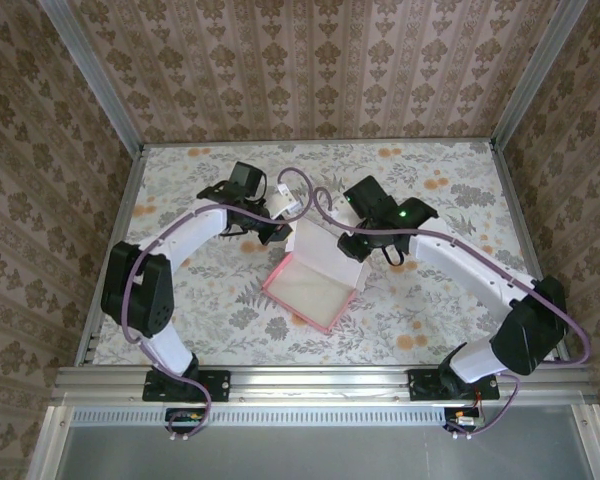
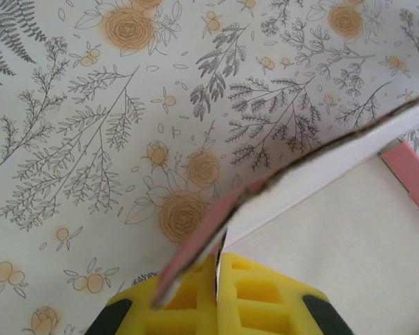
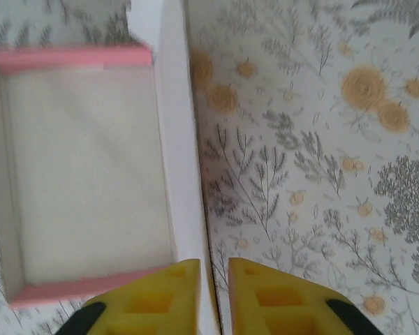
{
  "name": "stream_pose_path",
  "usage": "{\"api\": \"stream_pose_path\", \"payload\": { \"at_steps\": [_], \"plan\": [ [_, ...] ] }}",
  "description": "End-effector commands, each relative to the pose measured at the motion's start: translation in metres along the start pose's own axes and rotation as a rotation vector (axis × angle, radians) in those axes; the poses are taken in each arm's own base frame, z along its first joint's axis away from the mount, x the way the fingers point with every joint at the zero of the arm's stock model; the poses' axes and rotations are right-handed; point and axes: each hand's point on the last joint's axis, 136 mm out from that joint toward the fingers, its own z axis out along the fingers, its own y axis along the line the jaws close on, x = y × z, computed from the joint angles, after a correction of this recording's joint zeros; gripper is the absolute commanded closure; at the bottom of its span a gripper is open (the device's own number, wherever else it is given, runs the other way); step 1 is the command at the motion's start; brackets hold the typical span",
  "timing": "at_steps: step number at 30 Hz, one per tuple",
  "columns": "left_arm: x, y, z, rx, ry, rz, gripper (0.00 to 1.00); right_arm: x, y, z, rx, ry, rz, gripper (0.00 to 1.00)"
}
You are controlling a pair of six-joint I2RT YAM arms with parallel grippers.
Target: Fold the paper box
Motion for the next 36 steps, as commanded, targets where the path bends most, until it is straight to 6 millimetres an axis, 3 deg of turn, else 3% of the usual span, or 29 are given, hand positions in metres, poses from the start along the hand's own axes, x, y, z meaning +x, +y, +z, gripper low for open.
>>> {"api": "stream_pose_path", "payload": {
  "at_steps": [1,2,10,15,19,23,29,36],
  "plan": [
    [-0.004,-0.002,-0.005,-0.053,-0.022,-0.02,0.95,-0.013,-0.003,-0.012,-0.029,-0.107,0.134,0.7],
    [0.0,-0.002,-0.005,-0.066,-0.015,-0.025,0.95,-0.015,-0.007,-0.025,-0.028,-0.155,0.171,0.68],
    [0.014,-0.011,-0.01,-0.137,-0.007,-0.099,0.95,0.011,-0.014,-0.042,-0.074,-0.253,0.367,0.51],
    [0.021,-0.012,-0.014,-0.173,-0.003,-0.152,0.95,0.033,-0.003,-0.039,-0.123,-0.252,0.396,0.46],
    [0.028,-0.015,-0.011,-0.168,0.009,-0.182,0.95,0.05,-0.006,-0.028,-0.091,-0.221,0.407,0.4],
    [0.033,-0.016,-0.01,-0.181,0.024,-0.19,0.94,0.06,-0.009,-0.018,-0.079,-0.199,0.425,0.4],
    [0.033,-0.019,-0.008,-0.179,0.022,-0.198,0.93,0.059,-0.014,-0.002,-0.073,-0.174,0.433,0.44],
    [0.034,-0.017,-0.009,-0.196,0.036,-0.188,0.93,0.06,-0.019,0.007,-0.055,-0.135,0.434,0.56]
  ]
}}
